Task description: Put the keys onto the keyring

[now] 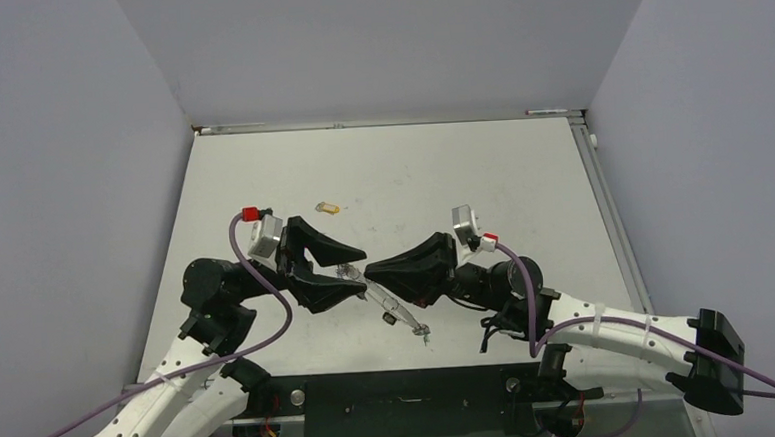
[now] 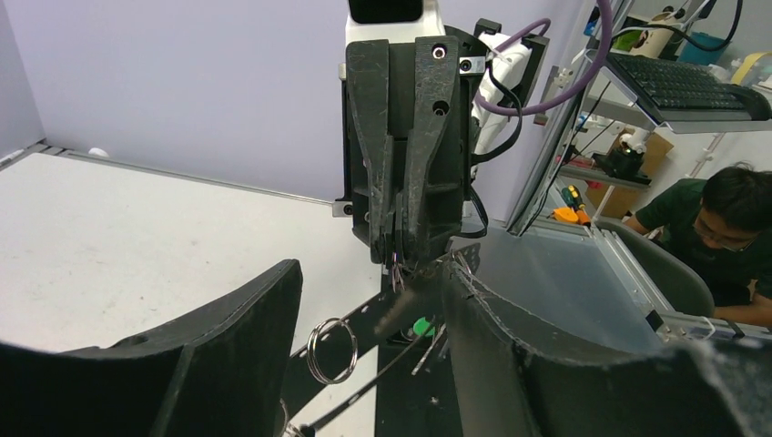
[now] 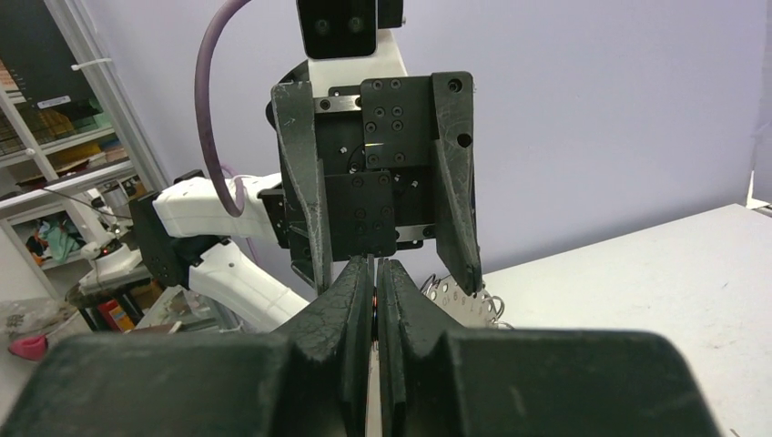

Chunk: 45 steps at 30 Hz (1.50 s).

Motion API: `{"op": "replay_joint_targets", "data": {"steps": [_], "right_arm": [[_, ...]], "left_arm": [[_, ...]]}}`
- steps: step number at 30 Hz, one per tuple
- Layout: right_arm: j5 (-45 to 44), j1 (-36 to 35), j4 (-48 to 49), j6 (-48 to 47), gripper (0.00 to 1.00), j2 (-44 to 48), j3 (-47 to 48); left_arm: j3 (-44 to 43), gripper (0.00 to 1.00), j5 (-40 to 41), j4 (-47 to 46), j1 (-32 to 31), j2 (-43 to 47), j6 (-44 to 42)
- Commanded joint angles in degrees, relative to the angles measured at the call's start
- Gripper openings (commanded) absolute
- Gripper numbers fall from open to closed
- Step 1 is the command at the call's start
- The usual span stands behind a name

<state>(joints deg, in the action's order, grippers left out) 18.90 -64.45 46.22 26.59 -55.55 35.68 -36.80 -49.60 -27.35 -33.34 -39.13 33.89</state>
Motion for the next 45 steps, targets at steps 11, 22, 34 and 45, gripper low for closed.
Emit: {"op": "replay_joint_targets", "data": {"steps": [11, 22, 34, 45], "right_arm": [[-2.54, -1.84, 6.08, -1.46, 0.05, 1.60, 2.86], [-5.36, -3.94, 8.68, -2.68, 0.05, 1.65, 2.00], [-7.73, -6.39, 6.61, -5.80, 0.05, -0.16, 2.98], [-12.12, -8.71, 6.22, -9.03, 0.05, -0.63, 2.87]], "left_arm": [[1.18, 0.56, -1.49, -8.13, -0.76, 0.00, 4.07], [1.86, 0.71, -2.31, -8.80, -1.02, -0.47, 4.36], [2.69, 0.54, -2.40, -11.66, -1.11, -0.10, 5.99], [2.27, 0.27, -2.44, -9.08, -1.11, 0.04, 3.98]]}}
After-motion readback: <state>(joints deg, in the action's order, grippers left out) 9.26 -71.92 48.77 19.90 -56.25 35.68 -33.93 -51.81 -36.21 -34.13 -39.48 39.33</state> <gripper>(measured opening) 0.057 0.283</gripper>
